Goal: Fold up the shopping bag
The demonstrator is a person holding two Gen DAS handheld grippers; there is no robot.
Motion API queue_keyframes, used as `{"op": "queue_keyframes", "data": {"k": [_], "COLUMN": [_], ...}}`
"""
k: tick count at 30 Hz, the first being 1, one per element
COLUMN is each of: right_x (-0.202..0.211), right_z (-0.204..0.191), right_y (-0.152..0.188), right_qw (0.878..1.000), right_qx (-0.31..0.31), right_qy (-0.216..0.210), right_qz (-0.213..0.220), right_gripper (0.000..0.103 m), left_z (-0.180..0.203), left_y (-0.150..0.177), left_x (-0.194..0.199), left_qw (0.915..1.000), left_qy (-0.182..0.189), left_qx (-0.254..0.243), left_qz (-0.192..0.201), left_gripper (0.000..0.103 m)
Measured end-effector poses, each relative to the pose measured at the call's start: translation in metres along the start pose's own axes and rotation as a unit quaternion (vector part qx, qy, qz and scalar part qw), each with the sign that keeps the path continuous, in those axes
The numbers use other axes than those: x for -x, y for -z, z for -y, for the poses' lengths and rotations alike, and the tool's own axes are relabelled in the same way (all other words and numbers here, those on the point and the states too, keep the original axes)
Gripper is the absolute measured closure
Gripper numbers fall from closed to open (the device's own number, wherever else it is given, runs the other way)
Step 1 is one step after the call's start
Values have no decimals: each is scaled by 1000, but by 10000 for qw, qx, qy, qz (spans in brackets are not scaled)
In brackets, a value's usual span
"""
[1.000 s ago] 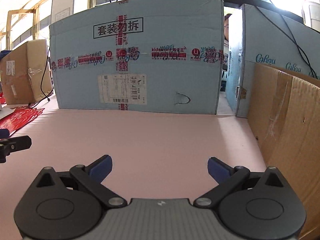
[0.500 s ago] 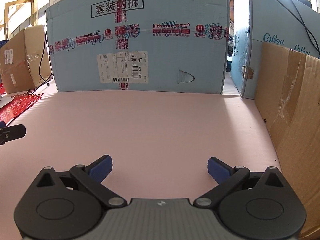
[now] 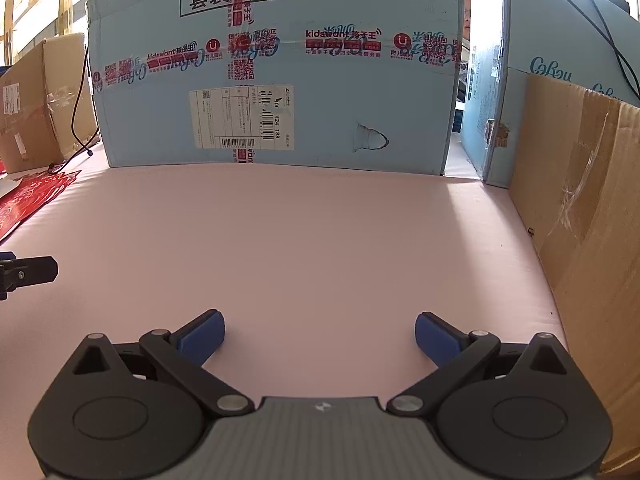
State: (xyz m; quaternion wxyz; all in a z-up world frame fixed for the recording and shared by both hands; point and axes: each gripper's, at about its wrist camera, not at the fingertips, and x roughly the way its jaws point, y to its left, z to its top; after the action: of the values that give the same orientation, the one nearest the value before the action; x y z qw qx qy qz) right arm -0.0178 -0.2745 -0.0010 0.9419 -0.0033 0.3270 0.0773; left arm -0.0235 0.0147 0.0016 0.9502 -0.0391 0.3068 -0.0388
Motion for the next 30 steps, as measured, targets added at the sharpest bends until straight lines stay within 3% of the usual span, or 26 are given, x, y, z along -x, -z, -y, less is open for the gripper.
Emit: {"op": "queue_keyframes", "data": {"k": [11, 30], "right_x": [-1, -2], "right_z": [-1, -3], "right_y": [1, -1], "right_qw": [10000, 10000], "right_qx": [36, 51], "right_qy": [30, 42], "right_qz": [-25, -48], "right_gripper": [0, 0], "left_z": [14, 11], "left_y": [1, 0], "left_x": [-7, -7], "left_qw": [9984, 9984], "left_qy": [-331, -319], "left_qx": [-413, -407], "left_qz": [-198, -213], "left_gripper": [0, 0]}}
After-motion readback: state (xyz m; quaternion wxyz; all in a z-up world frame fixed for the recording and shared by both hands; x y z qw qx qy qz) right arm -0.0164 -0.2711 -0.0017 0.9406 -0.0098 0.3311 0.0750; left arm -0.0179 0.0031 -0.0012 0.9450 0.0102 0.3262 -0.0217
